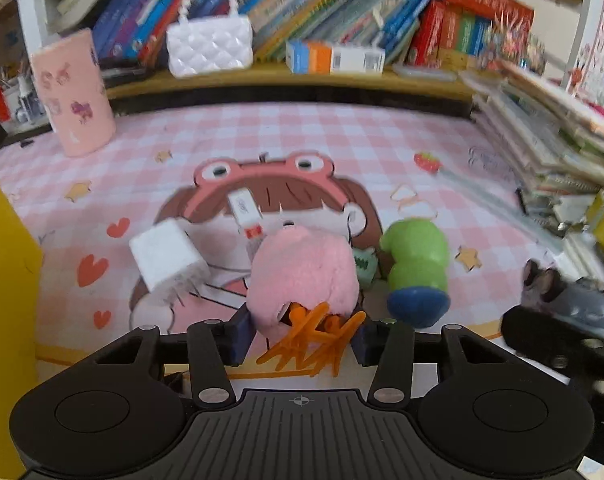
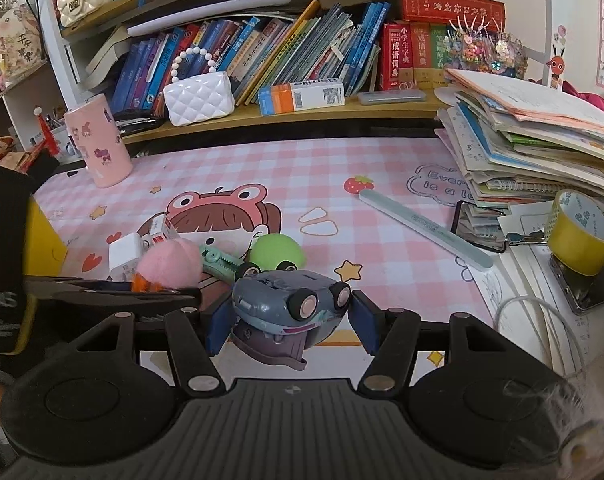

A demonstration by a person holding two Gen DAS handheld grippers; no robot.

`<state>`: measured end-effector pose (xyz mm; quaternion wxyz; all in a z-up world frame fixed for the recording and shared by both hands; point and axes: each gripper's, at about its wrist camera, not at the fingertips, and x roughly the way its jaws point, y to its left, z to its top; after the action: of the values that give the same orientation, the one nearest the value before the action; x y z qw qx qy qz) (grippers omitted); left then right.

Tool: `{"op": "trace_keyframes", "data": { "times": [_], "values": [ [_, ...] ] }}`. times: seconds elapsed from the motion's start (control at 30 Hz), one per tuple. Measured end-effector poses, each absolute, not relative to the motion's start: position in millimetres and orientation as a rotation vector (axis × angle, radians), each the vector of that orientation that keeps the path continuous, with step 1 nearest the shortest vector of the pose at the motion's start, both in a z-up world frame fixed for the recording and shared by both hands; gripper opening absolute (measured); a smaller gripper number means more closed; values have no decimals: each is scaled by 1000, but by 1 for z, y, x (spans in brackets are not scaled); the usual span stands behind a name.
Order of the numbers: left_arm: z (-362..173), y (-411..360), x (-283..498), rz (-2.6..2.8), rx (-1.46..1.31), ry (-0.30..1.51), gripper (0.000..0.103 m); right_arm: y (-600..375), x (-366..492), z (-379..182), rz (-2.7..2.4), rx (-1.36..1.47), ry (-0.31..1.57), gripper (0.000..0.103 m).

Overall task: Organize objects
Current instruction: 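Grasp the pink plush chick with orange feet with the left tool, then carry the grey car and pink chick over the yellow box with both tools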

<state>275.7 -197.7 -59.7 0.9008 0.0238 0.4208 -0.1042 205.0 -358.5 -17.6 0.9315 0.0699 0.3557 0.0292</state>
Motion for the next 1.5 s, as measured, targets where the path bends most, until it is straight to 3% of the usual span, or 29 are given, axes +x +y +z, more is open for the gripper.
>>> {"op": "trace_keyframes", "data": {
  "times": [0.37, 1.5],
  "values": [
    [-15, -155, 221, -170, -64, 811, 46, -332, 193, -16, 144, 121, 738, 59],
    [20, 0, 79, -111, -152, 662, 46, -180, 70, 17, 182, 41, 697, 59]
  ]
}}
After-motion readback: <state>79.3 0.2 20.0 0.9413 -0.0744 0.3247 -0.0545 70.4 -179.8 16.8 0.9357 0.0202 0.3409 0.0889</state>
